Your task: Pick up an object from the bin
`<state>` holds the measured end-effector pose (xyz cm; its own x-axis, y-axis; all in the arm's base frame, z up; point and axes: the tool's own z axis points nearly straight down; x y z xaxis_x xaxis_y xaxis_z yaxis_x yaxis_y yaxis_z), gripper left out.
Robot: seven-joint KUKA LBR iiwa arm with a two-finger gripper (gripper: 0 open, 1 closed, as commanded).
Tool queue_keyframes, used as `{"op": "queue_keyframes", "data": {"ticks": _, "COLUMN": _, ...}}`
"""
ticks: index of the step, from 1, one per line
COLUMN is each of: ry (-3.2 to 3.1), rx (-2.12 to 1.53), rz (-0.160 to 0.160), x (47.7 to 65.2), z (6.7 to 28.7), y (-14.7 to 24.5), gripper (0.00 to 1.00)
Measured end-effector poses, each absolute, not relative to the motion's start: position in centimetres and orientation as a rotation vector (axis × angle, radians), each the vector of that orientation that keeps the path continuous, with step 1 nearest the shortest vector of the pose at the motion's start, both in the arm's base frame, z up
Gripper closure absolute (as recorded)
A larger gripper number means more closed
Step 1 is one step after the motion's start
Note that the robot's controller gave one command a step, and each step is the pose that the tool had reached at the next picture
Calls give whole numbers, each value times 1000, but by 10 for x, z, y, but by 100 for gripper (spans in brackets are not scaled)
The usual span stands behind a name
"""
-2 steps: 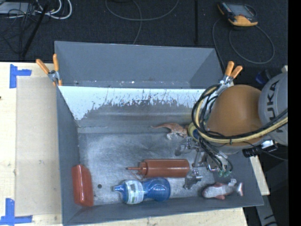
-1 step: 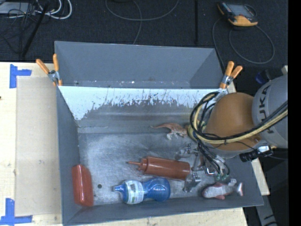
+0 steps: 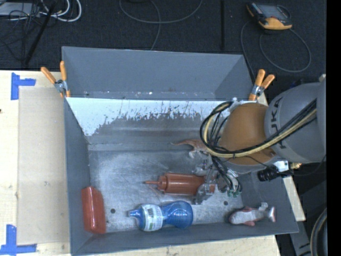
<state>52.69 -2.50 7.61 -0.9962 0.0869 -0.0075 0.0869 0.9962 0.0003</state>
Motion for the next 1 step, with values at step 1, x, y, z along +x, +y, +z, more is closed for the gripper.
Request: {"op": "queue_keyframes", "data": {"ticks": 1, "ry": 3131, "rx": 136, "rz": 0, "x": 527, "z": 76, "y": -25, "gripper": 100}}
